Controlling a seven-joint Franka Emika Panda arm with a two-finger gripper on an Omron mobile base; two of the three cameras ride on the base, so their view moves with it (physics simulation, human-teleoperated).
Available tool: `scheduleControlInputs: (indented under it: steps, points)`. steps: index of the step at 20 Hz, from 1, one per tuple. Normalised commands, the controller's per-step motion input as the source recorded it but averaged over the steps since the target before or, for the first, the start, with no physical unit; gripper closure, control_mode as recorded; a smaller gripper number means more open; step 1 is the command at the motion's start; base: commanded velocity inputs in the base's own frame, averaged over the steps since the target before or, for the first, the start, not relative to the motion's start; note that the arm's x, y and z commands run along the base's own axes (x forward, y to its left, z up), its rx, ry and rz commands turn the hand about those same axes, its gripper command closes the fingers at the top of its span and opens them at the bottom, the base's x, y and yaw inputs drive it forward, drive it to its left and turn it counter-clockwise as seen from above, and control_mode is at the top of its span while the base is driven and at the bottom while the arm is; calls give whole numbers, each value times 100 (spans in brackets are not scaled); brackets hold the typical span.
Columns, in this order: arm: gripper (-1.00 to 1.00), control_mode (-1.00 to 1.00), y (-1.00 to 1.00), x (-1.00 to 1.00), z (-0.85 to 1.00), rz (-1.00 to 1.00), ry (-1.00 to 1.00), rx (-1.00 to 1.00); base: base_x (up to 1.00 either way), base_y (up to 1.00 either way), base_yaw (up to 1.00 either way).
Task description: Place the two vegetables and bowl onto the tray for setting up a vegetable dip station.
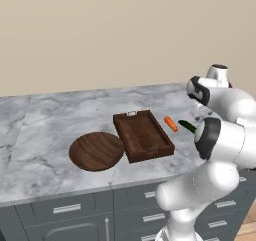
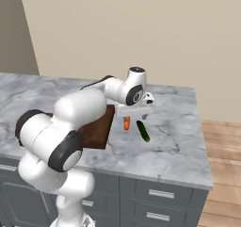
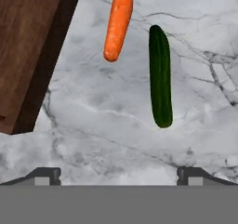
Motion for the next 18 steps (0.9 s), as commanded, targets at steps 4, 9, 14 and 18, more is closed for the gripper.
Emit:
scheduleControlInputs:
  steps: [4, 9, 14, 18]
  points:
    - [-100, -100, -3, 51, -50, 0, 0, 0, 0, 0, 0]
    - [-100, -100, -3, 49, -45, 0, 0, 2, 0, 0, 0]
    - [-100, -100, -20, 34, -31, 0, 0, 4, 0, 0, 0]
    - [-100, -100, -27, 25, -33, 0, 0, 2, 0, 0, 0]
